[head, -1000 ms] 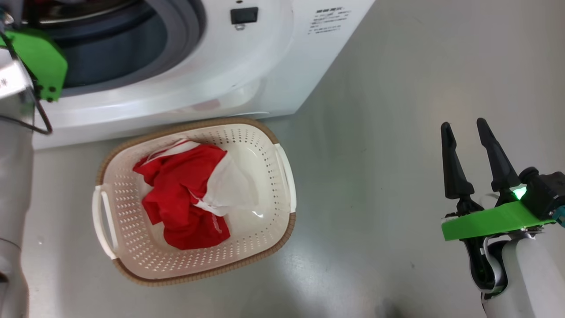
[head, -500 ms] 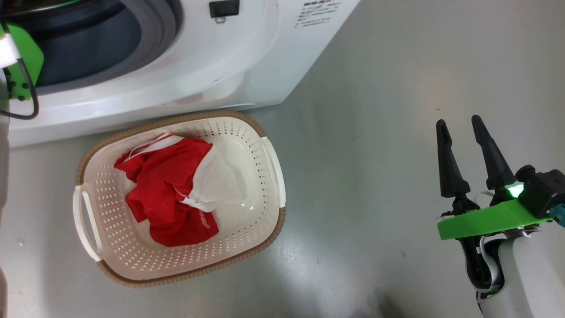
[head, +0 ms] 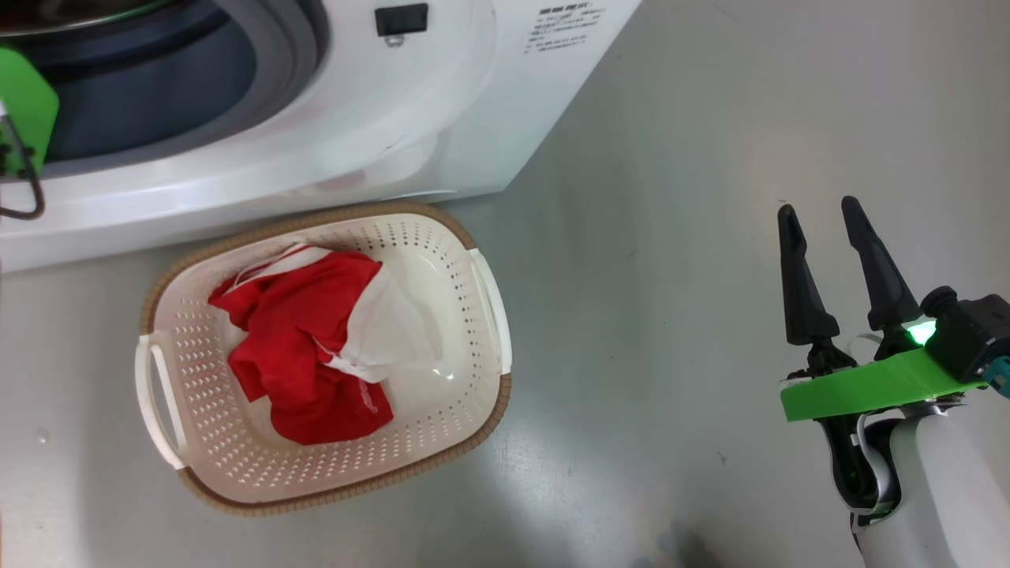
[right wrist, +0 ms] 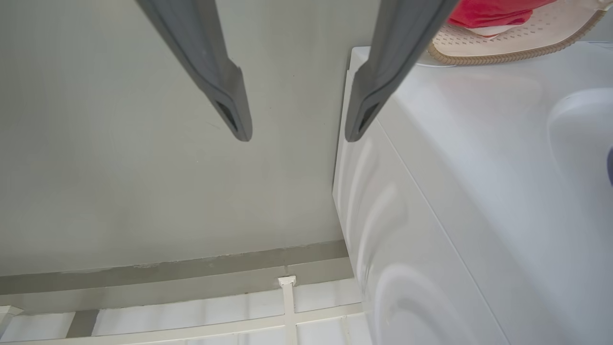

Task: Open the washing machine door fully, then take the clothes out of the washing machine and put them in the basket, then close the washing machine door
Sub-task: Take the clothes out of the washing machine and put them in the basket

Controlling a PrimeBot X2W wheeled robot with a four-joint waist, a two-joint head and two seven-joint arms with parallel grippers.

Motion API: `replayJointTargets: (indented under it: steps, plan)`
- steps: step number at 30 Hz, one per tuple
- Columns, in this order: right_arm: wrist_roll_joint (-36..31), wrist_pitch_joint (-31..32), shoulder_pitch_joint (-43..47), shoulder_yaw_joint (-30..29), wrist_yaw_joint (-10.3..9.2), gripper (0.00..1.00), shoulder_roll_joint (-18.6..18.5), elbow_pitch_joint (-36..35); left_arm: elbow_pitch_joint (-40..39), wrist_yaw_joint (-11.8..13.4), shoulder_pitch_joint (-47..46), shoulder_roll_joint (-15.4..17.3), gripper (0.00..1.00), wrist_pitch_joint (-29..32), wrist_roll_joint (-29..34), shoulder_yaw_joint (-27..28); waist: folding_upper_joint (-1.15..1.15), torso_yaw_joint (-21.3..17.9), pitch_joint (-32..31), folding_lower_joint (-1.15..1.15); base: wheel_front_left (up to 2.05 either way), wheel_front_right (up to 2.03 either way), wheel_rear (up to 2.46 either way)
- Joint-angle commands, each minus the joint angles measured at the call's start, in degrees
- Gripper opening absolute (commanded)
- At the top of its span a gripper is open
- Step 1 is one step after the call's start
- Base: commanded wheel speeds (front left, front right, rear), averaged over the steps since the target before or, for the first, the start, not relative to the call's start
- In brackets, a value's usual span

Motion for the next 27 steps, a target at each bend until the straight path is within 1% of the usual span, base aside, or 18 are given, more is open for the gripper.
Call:
replayJointTargets:
  steps: [1, 6, 10, 15, 19, 20, 24, 27]
  plan:
    - [0.02, -0.36, 0.43, 1.06, 0.36, 1.00, -0.02, -1.11, -0.88, 0.16, -1.03, 2.93, 0.00, -0.97, -0.51, 0.88, 0.00, 0.20, -0.25, 0.00, 0.00, 0.00, 0.00]
    - [-0.48, -0.36, 0.81, 0.70, 0.36, 1.00, -0.02, -0.94, -0.85, -1.05, -0.09, 1.86, 0.00, -5.98, -3.91, 2.91, 0.00, 1.16, -1.59, 0.00, 0.00, 0.00, 0.00]
    - [-1.06, -0.36, 1.23, 0.54, 0.36, 1.00, -0.02, -0.71, -0.94, -2.83, 1.20, 0.54, 0.00, -9.31, -7.82, 5.58, 0.00, 2.10, -3.03, 0.00, 0.00, 0.00, 0.00]
    - [-1.88, -0.36, 2.16, -0.08, 0.36, 1.00, -0.02, -0.44, -4.00, -4.70, 5.19, -1.69, 0.00, -10.96, -12.01, 8.23, 0.00, 3.53, -5.13, 0.00, 0.00, 0.00, 0.00]
    - [-2.55, -0.36, 2.90, -0.71, 0.36, 1.00, -0.02, -0.40, -13.77, -5.83, 10.83, -3.49, 0.00, -11.02, -14.54, 9.82, 0.00, 4.89, -6.26, 0.00, 0.00, 0.00, 0.00]
    - [-2.85, -0.36, 3.32, -0.95, 0.36, 1.00, -0.02, -0.49, -18.70, -6.26, 13.94, -4.61, 0.00, -11.03, -15.90, 10.91, 0.00, 5.60, -6.73, 0.00, 0.00, 0.00, 0.00]
    - [-3.28, -0.36, 4.15, -1.34, 0.36, 1.00, -0.02, -0.49, -27.70, -6.32, 20.02, -6.98, 0.00, -11.04, -18.06, 13.53, 0.00, 6.79, -7.62, 0.00, 0.00, 0.00, 0.00]
    - [-3.57, -0.36, 4.63, -1.51, 0.36, 1.00, -0.02, -0.39, -33.62, -7.03, 24.20, -8.91, 0.00, -11.04, -18.80, 15.13, 0.00, 7.43, -8.25, 0.00, 0.00, 0.00, 0.00]
